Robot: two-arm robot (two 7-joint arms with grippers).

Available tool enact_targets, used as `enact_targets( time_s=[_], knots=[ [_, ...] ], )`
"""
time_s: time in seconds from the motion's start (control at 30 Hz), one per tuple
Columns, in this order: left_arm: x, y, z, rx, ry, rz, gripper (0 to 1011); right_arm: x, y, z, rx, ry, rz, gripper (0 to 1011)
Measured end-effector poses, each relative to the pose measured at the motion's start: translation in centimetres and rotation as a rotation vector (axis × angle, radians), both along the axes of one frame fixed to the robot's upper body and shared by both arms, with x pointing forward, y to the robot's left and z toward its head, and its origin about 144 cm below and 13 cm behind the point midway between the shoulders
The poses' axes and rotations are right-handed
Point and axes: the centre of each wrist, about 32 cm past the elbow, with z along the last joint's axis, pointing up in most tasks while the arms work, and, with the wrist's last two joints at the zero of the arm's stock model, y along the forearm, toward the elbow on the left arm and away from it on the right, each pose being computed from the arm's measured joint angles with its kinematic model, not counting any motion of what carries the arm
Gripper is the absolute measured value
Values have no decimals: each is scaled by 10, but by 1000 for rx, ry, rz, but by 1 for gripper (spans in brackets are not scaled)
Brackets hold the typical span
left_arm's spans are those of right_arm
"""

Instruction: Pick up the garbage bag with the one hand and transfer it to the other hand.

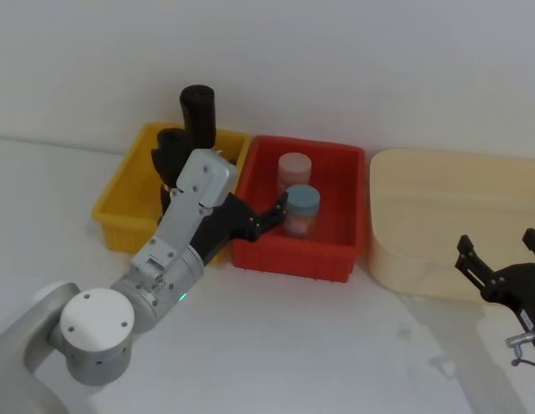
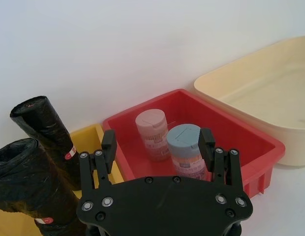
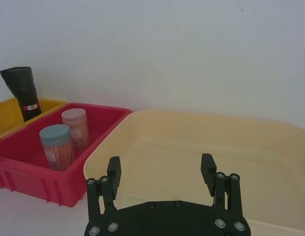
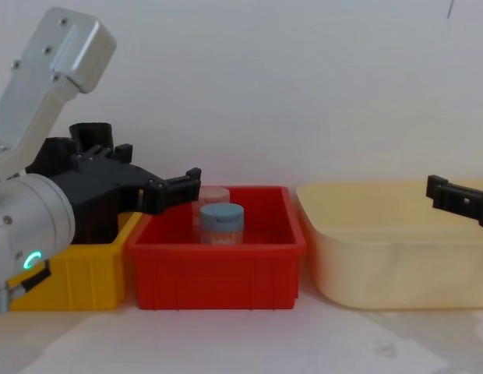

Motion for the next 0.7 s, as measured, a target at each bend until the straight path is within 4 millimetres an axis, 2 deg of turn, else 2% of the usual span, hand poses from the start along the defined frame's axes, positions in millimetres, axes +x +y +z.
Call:
enact_targets(
  time_s=[0.7],
  knots=[
    [0,0,0,0,0,0,1000,0,0,0,0,0,0,1000]
  ],
)
